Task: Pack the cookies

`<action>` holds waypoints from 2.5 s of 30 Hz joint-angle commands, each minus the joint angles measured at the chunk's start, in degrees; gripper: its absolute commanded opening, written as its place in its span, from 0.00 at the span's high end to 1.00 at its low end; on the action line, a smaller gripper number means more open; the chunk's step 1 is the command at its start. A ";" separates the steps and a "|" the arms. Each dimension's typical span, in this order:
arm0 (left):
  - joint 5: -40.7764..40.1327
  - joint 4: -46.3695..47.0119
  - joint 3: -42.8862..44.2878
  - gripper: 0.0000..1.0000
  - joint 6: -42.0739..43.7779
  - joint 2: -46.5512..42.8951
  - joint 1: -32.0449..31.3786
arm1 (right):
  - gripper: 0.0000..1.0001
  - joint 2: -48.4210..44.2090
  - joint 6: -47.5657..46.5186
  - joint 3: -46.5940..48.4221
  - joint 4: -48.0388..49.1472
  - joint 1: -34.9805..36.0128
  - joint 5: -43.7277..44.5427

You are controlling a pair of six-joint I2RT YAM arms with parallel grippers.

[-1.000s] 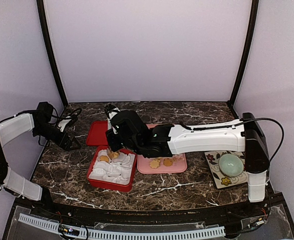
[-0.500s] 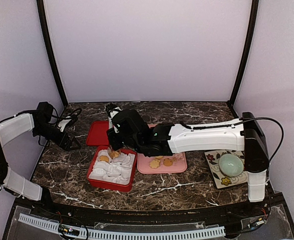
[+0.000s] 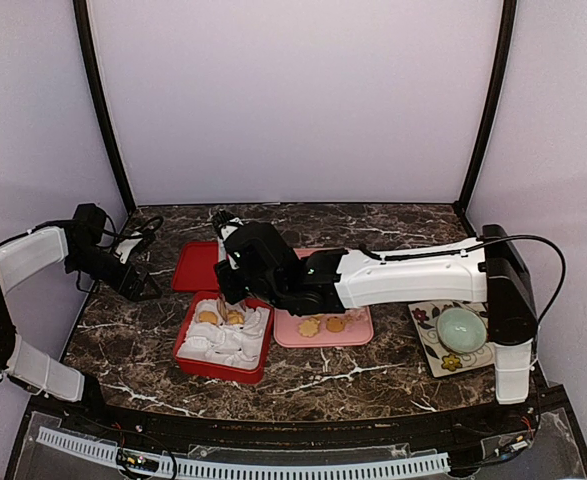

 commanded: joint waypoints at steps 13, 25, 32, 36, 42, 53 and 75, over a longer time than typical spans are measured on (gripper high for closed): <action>-0.01 -1.62 -0.15 0.01 0.59 -2.00 0.38 | 0.68 -12.61 0.10 -5.99 5.26 -2.40 3.95; 0.11 -1.72 0.37 0.01 0.44 -2.13 0.38 | 0.67 -24.94 3.39 -23.62 2.96 -7.57 10.12; 0.14 -1.87 0.64 0.01 0.25 -2.18 0.38 | 0.66 -24.95 6.25 -28.64 2.84 -8.14 11.80; 0.07 -2.31 1.07 0.01 0.20 -2.35 0.38 | 0.63 -24.97 6.62 -28.91 3.37 -8.19 12.36; -0.06 -2.40 0.95 0.01 0.24 -2.79 0.38 | 0.58 -24.99 6.86 -28.93 3.37 -8.23 11.89; 0.03 -2.40 1.47 0.01 -0.03 -2.88 0.38 | 0.58 -26.60 7.84 -33.03 4.64 -8.40 11.69; 0.39 -2.58 1.53 0.01 -0.29 -2.77 0.38 | 0.59 -22.78 8.82 -34.44 5.39 -8.58 11.13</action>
